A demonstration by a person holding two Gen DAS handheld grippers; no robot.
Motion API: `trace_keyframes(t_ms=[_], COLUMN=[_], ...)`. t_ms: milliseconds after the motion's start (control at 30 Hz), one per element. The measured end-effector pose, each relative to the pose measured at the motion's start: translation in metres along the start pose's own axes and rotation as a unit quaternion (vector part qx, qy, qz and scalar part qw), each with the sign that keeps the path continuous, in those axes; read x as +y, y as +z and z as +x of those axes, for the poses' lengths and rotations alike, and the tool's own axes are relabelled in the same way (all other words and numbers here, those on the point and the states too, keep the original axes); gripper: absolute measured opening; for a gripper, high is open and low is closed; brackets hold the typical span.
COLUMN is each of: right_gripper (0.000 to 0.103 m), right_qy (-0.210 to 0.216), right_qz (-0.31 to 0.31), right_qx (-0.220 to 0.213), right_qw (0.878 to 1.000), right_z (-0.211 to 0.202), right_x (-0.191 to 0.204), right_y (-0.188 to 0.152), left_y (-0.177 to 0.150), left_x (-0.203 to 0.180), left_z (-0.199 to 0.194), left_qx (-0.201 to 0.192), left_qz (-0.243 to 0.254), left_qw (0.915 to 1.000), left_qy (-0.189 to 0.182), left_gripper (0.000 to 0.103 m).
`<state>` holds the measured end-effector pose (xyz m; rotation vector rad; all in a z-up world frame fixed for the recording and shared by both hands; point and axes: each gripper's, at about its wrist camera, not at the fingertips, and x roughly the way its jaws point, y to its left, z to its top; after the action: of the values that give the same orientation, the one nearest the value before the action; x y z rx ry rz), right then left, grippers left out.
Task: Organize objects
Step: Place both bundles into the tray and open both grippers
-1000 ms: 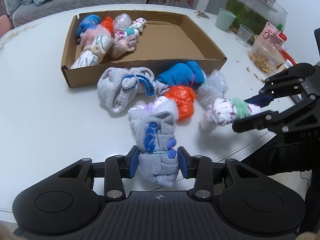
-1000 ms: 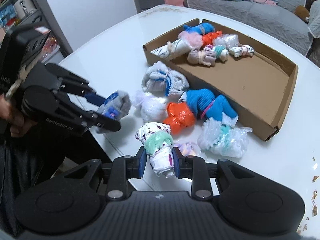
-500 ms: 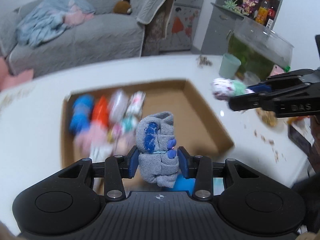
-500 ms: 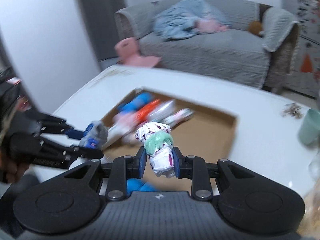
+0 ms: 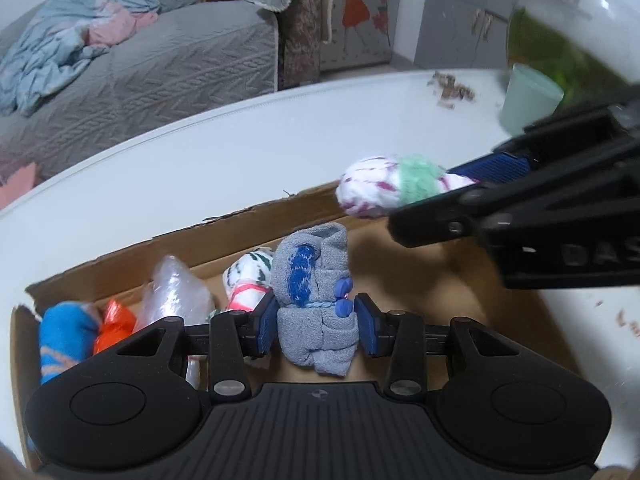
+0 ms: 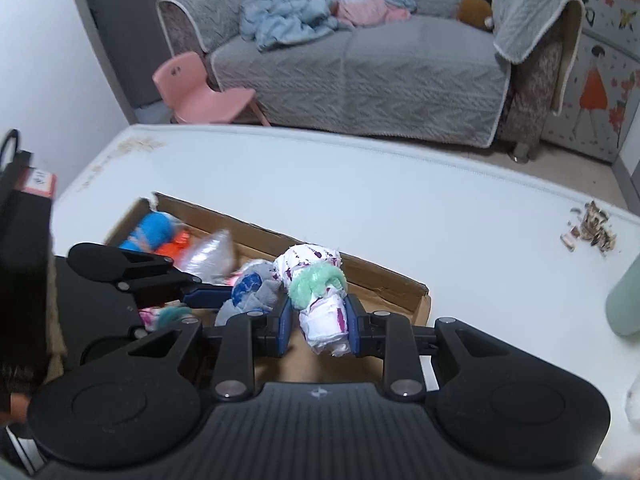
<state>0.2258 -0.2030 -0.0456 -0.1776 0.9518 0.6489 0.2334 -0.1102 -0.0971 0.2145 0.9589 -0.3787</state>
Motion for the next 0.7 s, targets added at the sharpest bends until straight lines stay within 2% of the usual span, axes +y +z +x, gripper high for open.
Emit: trace_keyframes(t_ms=[367,700], right_gripper=[0.025,0.027], right_qy=[-0.002,-0.005], right_qz=[-0.004,-0.009], right_qx=[0.040,0.046], right_qw=[0.999,0.999], right_z=[0.027,0.025], right_x=[-0.004,0.005], right_y=[-0.005,-0.009], left_y=[0.004,0.005], left_x=[0.002,-0.002], left_z=[0.011,0.012], left_qx=[0.005,0.006], left_qz=[0.006,0.018], left_qw=[1.0000,0.9997], left_qy=[0.004,0.014], left_gripper=[0.049,0.059])
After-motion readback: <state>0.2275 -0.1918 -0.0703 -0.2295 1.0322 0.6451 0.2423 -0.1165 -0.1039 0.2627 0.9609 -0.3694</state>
